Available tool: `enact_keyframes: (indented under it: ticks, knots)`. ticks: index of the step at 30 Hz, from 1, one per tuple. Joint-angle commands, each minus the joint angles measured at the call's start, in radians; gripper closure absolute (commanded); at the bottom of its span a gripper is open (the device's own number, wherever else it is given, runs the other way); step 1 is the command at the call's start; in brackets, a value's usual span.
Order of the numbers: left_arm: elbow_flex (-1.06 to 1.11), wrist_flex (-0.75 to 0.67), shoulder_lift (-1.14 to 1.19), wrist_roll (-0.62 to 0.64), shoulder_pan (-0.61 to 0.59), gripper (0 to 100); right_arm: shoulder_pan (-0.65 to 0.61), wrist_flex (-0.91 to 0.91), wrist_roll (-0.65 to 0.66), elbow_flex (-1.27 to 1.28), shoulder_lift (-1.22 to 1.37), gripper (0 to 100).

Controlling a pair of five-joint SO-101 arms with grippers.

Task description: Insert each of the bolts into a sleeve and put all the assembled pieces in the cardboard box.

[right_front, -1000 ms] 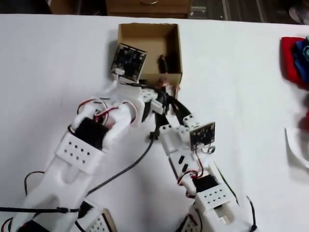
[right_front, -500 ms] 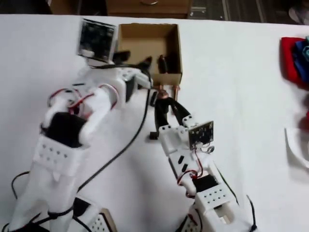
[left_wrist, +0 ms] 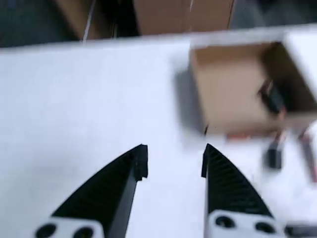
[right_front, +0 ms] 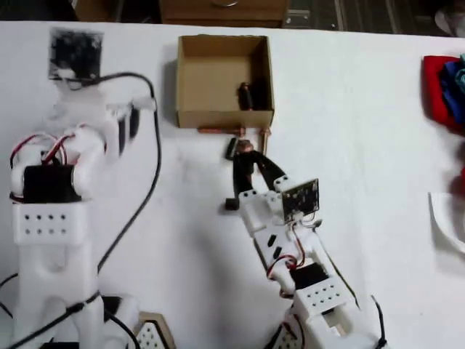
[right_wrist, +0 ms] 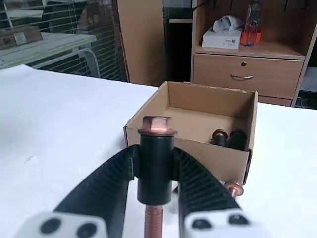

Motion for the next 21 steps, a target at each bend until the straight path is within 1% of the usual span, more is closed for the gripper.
enact_keyframes:
  ticks: [1, 3, 5, 7, 8, 9, 11, 14, 17, 21]
  knots:
    - [0.143, 0.037, -0.011, -0.077, -0.034, 80, 0.002, 0.035, -0.095, -0.005, -0.013, 97.8]
    - [0.232, 0.031, -0.011, -0.091, -0.048, 80, 0.002, 0.182, -0.132, -0.092, -0.013, 97.8]
    - [0.298, 0.020, -0.011, -0.091, -0.064, 80, 0.002, 0.403, -0.137, -0.255, -0.012, 97.8]
    - [0.360, -0.028, -0.011, -0.091, -0.089, 80, 0.002, 0.599, -0.133, -0.451, -0.008, 97.8]
    - [0.387, -0.063, -0.011, -0.091, -0.101, 80, 0.002, 0.667, -0.132, -0.545, 0.005, 97.8]
    - [0.415, -0.106, -0.011, -0.091, -0.118, 80, 0.002, 0.705, -0.123, -0.626, 0.030, 97.8]
    - [0.481, -0.204, -0.011, -0.091, -0.146, 80, 0.002, 0.730, -0.061, -0.773, 0.120, 97.8]
    - [0.608, -0.358, -0.005, -0.091, -0.153, 80, 0.008, 0.736, 0.012, -0.987, 0.332, 97.8]
    - [0.745, -0.500, -0.008, -0.091, -0.153, 80, 0.038, 0.763, 0.014, -1.235, 0.593, 97.8]
    - [0.874, -0.637, -0.009, -0.091, -0.157, 80, 0.070, 0.943, 0.014, -1.653, 0.924, 97.8]
